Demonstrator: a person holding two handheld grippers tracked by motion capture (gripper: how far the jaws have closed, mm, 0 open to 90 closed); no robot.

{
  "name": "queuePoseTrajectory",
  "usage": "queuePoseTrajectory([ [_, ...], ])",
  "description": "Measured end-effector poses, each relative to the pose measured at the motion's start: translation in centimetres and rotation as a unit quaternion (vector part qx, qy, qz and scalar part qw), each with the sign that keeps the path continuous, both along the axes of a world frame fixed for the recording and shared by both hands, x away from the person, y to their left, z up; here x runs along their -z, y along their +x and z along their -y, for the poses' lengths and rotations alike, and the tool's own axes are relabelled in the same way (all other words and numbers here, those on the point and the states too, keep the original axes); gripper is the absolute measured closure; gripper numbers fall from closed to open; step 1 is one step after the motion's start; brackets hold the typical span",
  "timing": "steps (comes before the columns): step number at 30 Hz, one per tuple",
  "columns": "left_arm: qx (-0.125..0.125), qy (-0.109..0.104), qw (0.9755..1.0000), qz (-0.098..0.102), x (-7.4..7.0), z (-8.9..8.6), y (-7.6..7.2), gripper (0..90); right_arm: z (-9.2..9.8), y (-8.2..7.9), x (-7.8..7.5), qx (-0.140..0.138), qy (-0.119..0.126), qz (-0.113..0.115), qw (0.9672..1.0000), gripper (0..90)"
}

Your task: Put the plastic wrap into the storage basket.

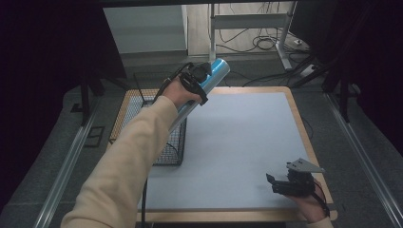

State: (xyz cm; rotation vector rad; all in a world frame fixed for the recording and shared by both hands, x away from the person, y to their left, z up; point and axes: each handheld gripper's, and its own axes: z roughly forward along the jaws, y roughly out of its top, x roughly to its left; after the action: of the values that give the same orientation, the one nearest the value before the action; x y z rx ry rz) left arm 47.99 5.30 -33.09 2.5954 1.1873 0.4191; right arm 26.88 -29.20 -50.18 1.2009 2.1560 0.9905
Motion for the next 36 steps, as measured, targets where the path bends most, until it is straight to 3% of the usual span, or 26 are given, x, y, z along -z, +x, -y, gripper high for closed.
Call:
queuePoseTrajectory([
  [19,-0.023,0.006,0.9997,-0.009,1.9,-2.6,0.6,31.2,0.0,0.0,0.1,0.002,-0.001,-0.001,1.0,11.9],
  [36,-0.058,0.011,0.9981,-0.016,3.8,-5.2,1.3,31.2,-0.1,0.0,0.2,0.002,-0.003,-0.003,1.0,11.9],
])
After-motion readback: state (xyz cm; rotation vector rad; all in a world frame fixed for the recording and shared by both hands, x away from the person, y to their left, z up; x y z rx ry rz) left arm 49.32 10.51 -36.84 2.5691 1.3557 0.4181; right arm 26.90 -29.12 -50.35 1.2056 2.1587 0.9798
